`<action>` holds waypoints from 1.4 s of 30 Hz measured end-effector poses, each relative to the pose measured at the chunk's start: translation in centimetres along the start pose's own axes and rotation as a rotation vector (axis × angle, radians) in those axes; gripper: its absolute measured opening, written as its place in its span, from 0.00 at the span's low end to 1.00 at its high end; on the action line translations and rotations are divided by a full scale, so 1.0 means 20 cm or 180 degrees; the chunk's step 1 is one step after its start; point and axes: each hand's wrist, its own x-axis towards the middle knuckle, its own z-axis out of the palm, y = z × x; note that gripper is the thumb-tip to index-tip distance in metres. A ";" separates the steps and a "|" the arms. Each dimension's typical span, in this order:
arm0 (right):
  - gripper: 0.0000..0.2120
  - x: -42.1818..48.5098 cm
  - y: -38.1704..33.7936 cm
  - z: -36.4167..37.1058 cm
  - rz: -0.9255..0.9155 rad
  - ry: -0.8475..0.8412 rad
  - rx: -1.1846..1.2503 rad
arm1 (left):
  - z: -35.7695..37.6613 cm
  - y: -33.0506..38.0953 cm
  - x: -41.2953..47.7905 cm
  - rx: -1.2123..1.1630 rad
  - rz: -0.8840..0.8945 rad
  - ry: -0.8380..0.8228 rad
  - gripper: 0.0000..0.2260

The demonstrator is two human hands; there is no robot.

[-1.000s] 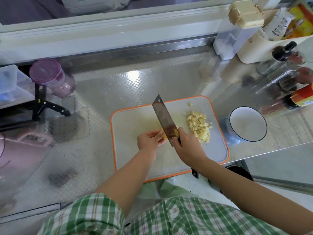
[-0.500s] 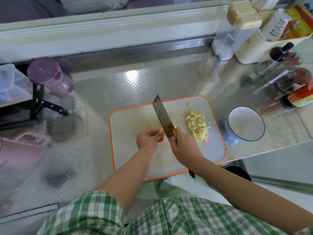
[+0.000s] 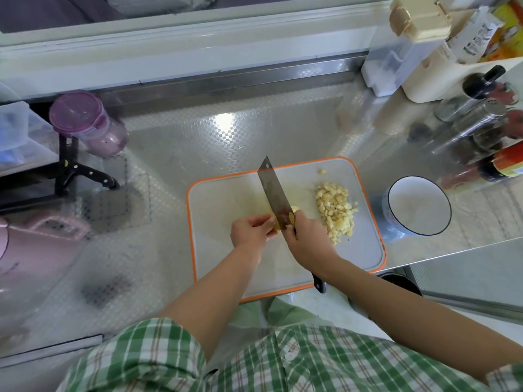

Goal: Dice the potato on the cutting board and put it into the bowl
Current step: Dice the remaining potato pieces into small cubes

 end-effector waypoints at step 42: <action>0.09 -0.04 0.06 -0.02 -0.0218 0.0199 -0.0024 | 0.03 -0.02 0.01 0.0178 0.0198 0.0194 0.06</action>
